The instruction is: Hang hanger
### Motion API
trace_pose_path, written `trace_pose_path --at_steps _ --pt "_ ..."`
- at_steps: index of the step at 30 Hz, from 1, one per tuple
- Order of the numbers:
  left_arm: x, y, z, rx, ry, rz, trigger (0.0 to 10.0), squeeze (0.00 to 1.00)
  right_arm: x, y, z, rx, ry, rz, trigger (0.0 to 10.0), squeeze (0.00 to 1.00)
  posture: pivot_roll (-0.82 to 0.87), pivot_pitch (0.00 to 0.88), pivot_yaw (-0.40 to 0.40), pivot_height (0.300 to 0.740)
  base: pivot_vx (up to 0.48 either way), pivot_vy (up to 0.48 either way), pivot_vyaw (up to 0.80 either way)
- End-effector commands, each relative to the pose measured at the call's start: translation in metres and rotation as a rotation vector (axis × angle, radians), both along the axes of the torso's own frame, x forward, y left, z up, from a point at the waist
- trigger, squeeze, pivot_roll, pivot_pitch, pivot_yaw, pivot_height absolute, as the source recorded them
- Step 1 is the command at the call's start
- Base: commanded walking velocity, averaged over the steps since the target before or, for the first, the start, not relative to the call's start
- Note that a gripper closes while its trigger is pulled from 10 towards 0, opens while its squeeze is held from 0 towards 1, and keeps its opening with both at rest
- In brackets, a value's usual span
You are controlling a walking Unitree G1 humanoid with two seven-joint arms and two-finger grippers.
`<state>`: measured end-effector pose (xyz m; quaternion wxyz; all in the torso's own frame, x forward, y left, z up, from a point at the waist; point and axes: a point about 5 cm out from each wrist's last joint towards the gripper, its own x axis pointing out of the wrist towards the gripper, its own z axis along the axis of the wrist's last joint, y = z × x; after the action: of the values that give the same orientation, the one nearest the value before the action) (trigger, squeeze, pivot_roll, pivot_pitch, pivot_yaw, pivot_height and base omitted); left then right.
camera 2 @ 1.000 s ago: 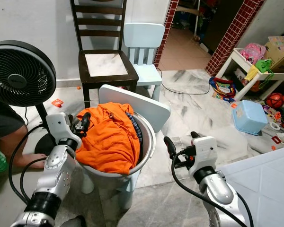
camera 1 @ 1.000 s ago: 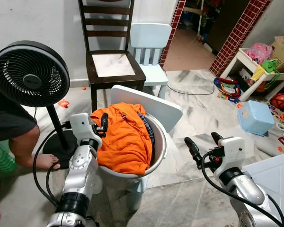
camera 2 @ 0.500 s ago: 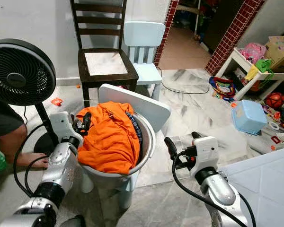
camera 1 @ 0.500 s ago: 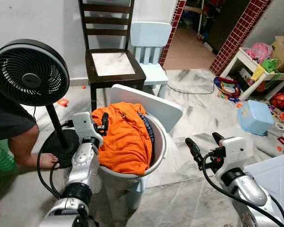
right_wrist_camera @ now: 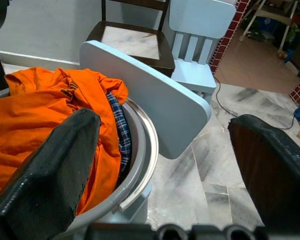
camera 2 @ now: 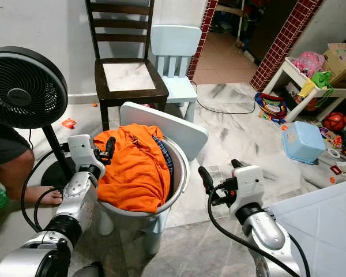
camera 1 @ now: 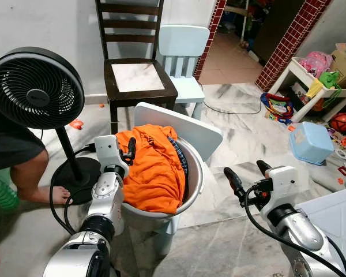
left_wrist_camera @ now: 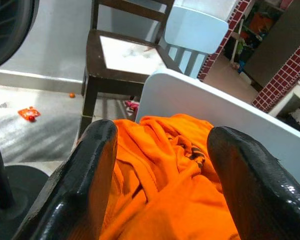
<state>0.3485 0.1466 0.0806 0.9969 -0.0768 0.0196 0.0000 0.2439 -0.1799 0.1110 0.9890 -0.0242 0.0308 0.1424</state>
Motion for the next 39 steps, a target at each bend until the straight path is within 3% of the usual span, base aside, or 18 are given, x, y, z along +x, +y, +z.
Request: trace_pose_path --at_steps 1,9,18,24,28,30,31,32,34,35,39 --pt "0.004 -0.004 0.005 0.02 -0.019 -0.016 10.0 0.0 0.0 -0.004 0.003 -0.016 -0.009 -0.02 10.0 0.0 -0.13 0.132 -0.163 0.74 0.0 0.0 0.0" --pt "0.008 0.006 0.02 0.018 -0.092 0.034 10.0 0.0 0.001 -0.001 0.001 -0.006 -0.01 -0.02 10.0 0.0 -0.11 0.129 -0.162 0.74 0.0 0.0 0.0" --pt "0.01 0.035 0.037 0.024 -0.156 0.145 10.0 0.0 0.006 0.006 0.0 0.01 -0.015 -0.013 10.0 0.0 -0.09 0.127 -0.148 0.74 0.0 0.0 0.0" --pt "0.005 0.036 0.033 -0.006 -0.141 0.154 10.0 0.0 0.003 0.006 -0.002 0.018 -0.015 -0.027 10.0 0.0 -0.09 0.123 -0.131 0.74 0.0 0.0 0.0" --pt "-0.018 0.034 0.025 0.003 -0.151 0.111 10.0 0.0 0.004 0.007 0.002 0.019 -0.018 -0.044 10.0 0.0 -0.07 0.116 -0.12 0.74 0.0 0.0 0.0" --pt "-0.038 0.037 0.022 0.017 -0.15 0.097 10.0 0.0 0.006 0.009 0.003 0.034 -0.005 -0.052 10.0 0.0 -0.06 0.113 -0.119 0.74 0.0 0.0 0.0" --pt "-0.058 0.039 0.019 0.031 -0.142 0.083 10.0 0.0 0.007 0.013 0.002 0.046 0.007 -0.046 10.0 0.0 -0.03 0.109 -0.119 0.74 0.0 0.0 0.0" --pt "-0.058 0.039 0.019 0.031 -0.142 0.083 10.0 0.0 0.007 0.013 0.002 0.046 0.007 -0.046 10.0 0.0 -0.03 0.109 -0.119 0.74 0.0 0.0 0.0" --pt "-0.071 0.04 0.019 0.04 -0.133 0.076 10.0 0.0 0.008 0.016 0.001 0.056 0.017 -0.036 10.0 0.0 -0.01 0.104 -0.121 0.74 0.0 0.0 0.0" --pt "-0.086 0.039 0.019 0.052 -0.127 0.067 10.0 0.0 0.01 0.02 -0.002 0.069 0.033 -0.025 10.0 0.0 0.02 0.09 -0.121 0.74 0.0 0.0 0.0" --pt "-0.118 0.031 0.016 0.113 -0.085 0.021 10.0 0.0 0.016 0.031 -0.003 0.077 0.035 0.028 10.0 0.0 0.04 0.055 -0.11 0.74 0.0 0.0 0.0"
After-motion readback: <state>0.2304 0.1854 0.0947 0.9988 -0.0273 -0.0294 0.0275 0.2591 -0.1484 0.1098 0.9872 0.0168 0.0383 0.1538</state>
